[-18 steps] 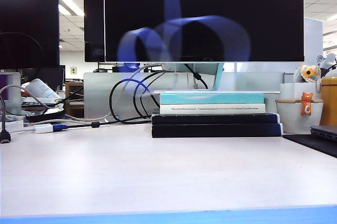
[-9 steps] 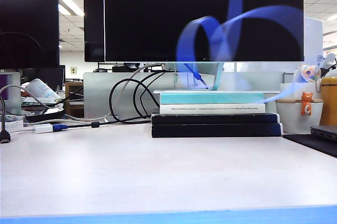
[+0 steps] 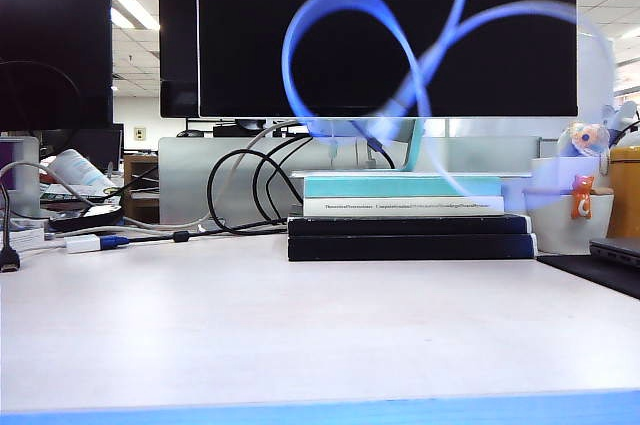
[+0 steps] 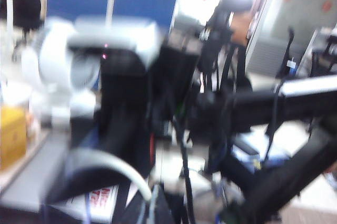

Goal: Unfold the white charging cable into a straight cable.

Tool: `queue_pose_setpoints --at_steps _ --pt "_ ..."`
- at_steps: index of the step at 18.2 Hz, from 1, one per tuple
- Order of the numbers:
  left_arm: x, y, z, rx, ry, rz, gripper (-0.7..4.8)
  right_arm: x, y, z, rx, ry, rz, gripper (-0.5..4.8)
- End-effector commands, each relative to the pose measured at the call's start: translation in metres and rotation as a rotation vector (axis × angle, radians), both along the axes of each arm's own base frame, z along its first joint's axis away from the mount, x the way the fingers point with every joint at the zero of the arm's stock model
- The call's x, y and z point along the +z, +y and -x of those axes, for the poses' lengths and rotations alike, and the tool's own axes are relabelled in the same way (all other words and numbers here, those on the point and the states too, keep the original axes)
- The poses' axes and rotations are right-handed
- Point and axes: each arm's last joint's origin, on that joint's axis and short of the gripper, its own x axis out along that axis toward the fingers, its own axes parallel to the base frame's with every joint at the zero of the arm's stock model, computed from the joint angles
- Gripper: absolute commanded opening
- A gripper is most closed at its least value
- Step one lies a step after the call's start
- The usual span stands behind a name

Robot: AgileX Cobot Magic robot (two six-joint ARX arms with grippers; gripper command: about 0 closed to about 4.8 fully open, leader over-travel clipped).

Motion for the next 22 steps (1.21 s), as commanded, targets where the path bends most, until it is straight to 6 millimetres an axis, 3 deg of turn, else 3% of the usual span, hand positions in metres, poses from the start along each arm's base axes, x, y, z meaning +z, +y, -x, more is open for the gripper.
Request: queue_pose_setpoints --at_steps 1,3,4,5,9,12,16,19,22 --pt "0.015 0.002 0.003 0.0 -0.077 0.098 -0.06 -0.008 0.001 -0.006 -0.012 0.076 0.016 -0.05" --pt "0.017 0.003 0.003 0.002 -0.076 0.106 -0.06 -0.014 0.009 -0.009 0.023 0.109 0.029 0.21" --pt "0.017 0.003 0.003 -0.001 -0.068 0.106 -0.06 -0.017 0.013 -0.01 0.037 0.119 0.034 1.37" --pt "0.016 0.003 0.003 -0.002 -0.064 0.102 -0.06 -0.018 0.018 -0.011 0.052 0.123 0.036 1.44" --pt "0.017 0.003 0.003 -0.002 -0.068 0.108 -0.06 -0.024 0.027 -0.014 0.061 0.136 0.049 1.41" --pt "0.023 0.004 0.004 -0.004 -0.082 0.135 -0.06 -0.025 0.03 -0.013 0.054 0.139 0.052 1.04" --pt "0.043 0.007 0.008 -0.007 -0.131 0.184 -0.06 -0.028 0.032 -0.013 0.049 0.168 0.063 1.04" --pt "0.068 0.015 0.012 0.005 -0.201 0.235 -0.06 -0.043 0.039 -0.014 0.072 0.224 0.129 1.04" --pt "0.08 0.022 0.012 0.019 -0.227 0.251 -0.06 -0.056 0.042 -0.016 0.08 0.266 0.171 1.04"
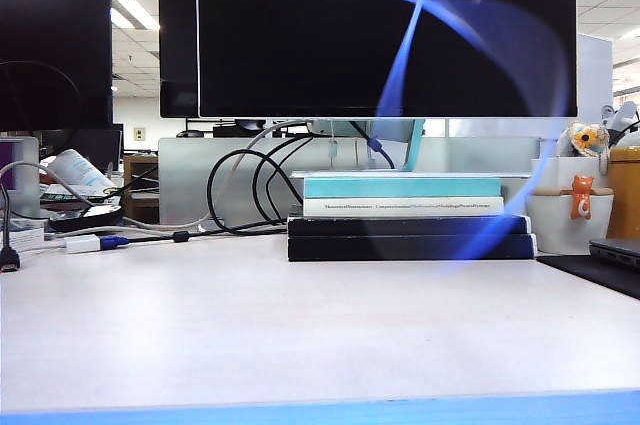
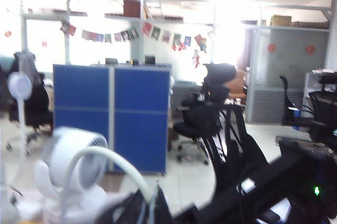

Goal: Unfold the white charging cable into a straight cable.

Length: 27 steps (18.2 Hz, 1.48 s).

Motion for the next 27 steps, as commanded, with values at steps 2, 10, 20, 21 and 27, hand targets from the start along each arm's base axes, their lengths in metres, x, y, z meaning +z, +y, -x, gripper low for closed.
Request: queue_pose_setpoints --at_steps 2,10,20,21,27 --pt "0.011 0.009 0.001 0.02 -0.037 0.02 -0.06 -0.014 0.003 -0.003 -0.005 0.02 0.04 1.04" --pt "-0.006 0.041 -0.032 0.202 0.094 -0.119 -0.06 -0.007 0.002 -0.001 -0.03 -0.049 0.026 1.59" --pt "-0.022 0.044 -0.028 -0.101 0.208 -0.27 -0.06 0.065 -0.016 0.034 -0.143 -0.396 -0.228 2.88" --pt "-0.023 0.044 -0.028 -0.117 0.205 -0.273 -0.06 0.065 -0.015 0.033 -0.144 -0.395 -0.232 3.12" --pt "-0.024 0.024 -0.027 -0.186 0.166 -0.264 -0.06 0.07 -0.013 0.035 -0.104 -0.365 -0.275 3.11"
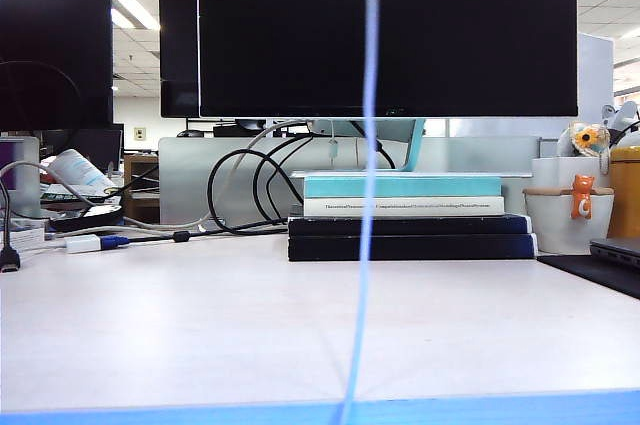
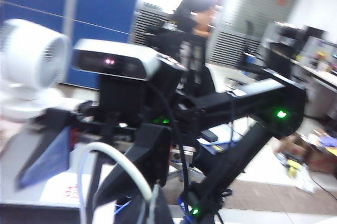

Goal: Unfold the white charging cable into a straight cable.

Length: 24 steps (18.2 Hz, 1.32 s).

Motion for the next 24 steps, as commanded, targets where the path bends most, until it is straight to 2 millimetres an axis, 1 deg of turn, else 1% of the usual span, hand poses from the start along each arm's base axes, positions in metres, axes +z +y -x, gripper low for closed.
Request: queue_pose_setpoints --at_steps 1,2,3,5,8,10,14,16,17,19,21,23,24 --pt "0.003 -0.019 0.003 -0.046 -0.053 0.041 -0.06 0.006 0.001 0.003 0.026 0.001 -0.019 2.58" --pt "0.004 -0.021 0.002 -0.043 -0.059 0.051 -0.06 0.005 0.002 0.002 0.034 0.008 -0.014 1.27" --pt "0.005 -0.022 0.001 -0.043 -0.063 0.064 -0.06 0.003 0.002 0.001 0.037 0.024 -0.007 1.07" --pt "0.012 -0.021 0.002 -0.045 -0.064 0.102 -0.06 -0.002 0.003 -0.001 0.037 0.071 0.014 1.07" --pt "0.025 -0.018 0.006 -0.063 -0.096 0.185 -0.06 -0.012 0.01 -0.008 0.045 0.138 0.042 1.07" --pt "0.029 -0.017 0.008 -0.069 -0.109 0.21 -0.06 -0.02 0.017 -0.013 0.052 0.18 0.063 1.06" --pt "0.043 -0.012 0.014 -0.071 -0.178 0.308 -0.06 -0.052 0.025 -0.029 0.015 0.308 0.193 1.03" --pt "0.053 -0.005 0.013 -0.027 -0.208 0.333 -0.06 -0.066 0.024 -0.03 -0.049 0.322 0.296 0.98" --pt "0.06 0.001 0.013 -0.009 -0.23 0.344 -0.06 -0.072 0.023 -0.03 -0.095 0.332 0.346 0.65" --pt "0.068 0.004 0.017 -0.007 -0.255 0.358 -0.06 -0.076 0.021 -0.031 -0.169 0.346 0.387 0.62" --pt "0.084 0.018 0.021 0.025 -0.285 0.354 -0.06 -0.079 0.018 -0.035 -0.358 0.35 0.434 0.62" --pt "0.086 0.021 0.021 0.036 -0.284 0.349 -0.06 -0.08 0.016 -0.037 -0.443 0.358 0.452 0.62" --pt "0.087 0.038 0.015 0.116 -0.289 0.323 -0.06 -0.082 0.013 -0.038 -0.563 0.367 0.484 0.62"
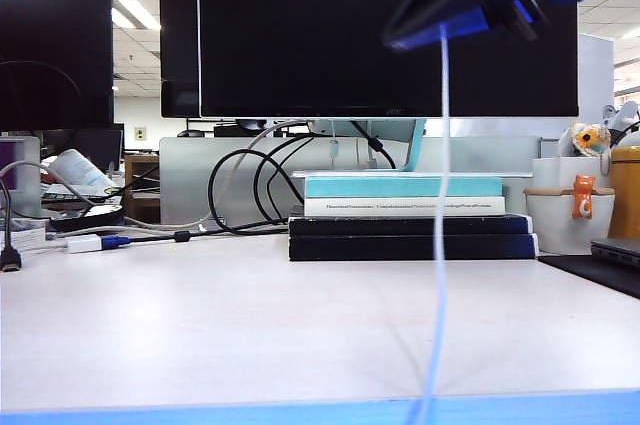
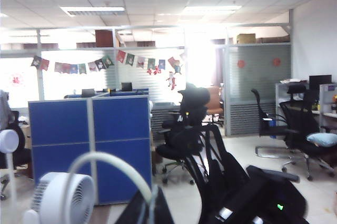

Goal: Unfold the white charging cable into a straight cable.

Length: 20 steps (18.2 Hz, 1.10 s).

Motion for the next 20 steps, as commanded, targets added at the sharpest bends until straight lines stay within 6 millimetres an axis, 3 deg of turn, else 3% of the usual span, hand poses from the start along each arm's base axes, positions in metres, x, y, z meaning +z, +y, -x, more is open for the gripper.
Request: queue_pose_setpoints --at_steps 1,9,11,15,18,20 --pt "0.002 0.028 -0.008 0.13 0.038 -0.029 -0.06 0.0 -0.006 -0.003 -0.2 -0.042 0.112 0.62" --pt "-0.002 0.054 -0.021 0.249 0.078 -0.07 -0.06 -0.004 -0.018 0.001 -0.415 -0.1 0.374 0.64" --pt "-0.001 0.073 -0.023 0.337 0.08 -0.074 -0.06 -0.003 -0.023 0.001 -0.494 -0.123 0.438 0.92" --pt "-0.004 0.093 -0.027 0.426 0.135 -0.094 -0.06 0.009 -0.046 0.005 -0.611 -0.149 0.45 0.99" --pt "-0.011 0.124 -0.031 0.559 0.182 -0.131 -0.06 0.017 -0.069 0.006 -0.738 -0.166 0.463 0.99" --pt "-0.018 0.128 -0.034 0.591 0.209 -0.157 -0.06 0.021 -0.085 0.01 -0.798 -0.152 0.473 0.99"
